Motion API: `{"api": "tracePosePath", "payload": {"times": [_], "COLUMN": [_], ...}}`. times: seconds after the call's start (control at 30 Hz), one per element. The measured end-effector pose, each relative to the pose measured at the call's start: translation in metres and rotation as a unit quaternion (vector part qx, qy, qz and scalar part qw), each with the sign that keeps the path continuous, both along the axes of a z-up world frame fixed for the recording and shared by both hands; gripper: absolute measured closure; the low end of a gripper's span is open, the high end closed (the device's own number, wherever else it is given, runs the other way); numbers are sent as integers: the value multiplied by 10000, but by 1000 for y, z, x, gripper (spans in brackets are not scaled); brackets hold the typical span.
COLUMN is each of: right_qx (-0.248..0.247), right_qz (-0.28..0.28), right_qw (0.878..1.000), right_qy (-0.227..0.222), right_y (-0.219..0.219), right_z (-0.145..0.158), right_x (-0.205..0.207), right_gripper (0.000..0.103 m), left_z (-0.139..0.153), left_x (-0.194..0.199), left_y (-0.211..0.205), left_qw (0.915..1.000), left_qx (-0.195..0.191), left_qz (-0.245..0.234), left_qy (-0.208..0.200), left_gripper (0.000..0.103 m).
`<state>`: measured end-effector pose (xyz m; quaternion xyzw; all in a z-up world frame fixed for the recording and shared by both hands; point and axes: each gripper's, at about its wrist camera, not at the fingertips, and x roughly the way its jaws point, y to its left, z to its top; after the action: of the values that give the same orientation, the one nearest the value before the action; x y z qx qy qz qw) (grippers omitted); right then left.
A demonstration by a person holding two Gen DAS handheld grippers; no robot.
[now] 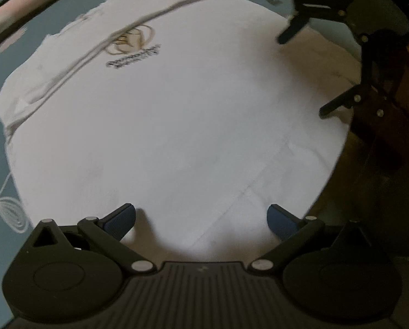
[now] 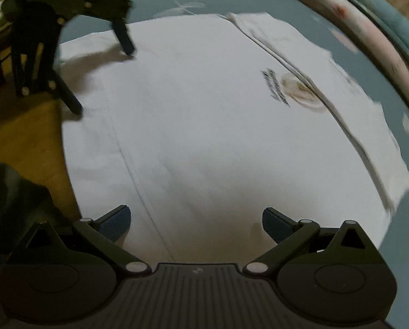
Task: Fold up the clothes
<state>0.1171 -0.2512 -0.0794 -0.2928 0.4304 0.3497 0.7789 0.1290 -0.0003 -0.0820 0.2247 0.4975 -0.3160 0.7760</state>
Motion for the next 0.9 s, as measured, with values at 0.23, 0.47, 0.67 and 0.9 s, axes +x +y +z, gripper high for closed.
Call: {"api": "tracePosePath", "payload": {"times": [0.23,0.47,0.67,0.9], "right_qx": [407,700,719,734], "right_qz": [-1174,-2288,-2761,-2785], "right_qw": [9922,9707,9583,9576], "right_qy": [122,209,159,-68], "right_y": [-18,-43,-54,-32], "right_z": [17,18,22,21], "right_x": [51,86,93,124], "right_gripper": [0,0,0,0], "left_z": [20,14,14,12], "left_x": [64,105,114,123], "left_y": [12,16,16,14], "left_qw": [9888,9770,9781,9797], "left_qx": [-730,-1036,-1089,-1010], "left_qz": [1301,1857,1772,1729], "left_qy": [46,-157,50,21], "left_gripper": [2,2,2,2]}}
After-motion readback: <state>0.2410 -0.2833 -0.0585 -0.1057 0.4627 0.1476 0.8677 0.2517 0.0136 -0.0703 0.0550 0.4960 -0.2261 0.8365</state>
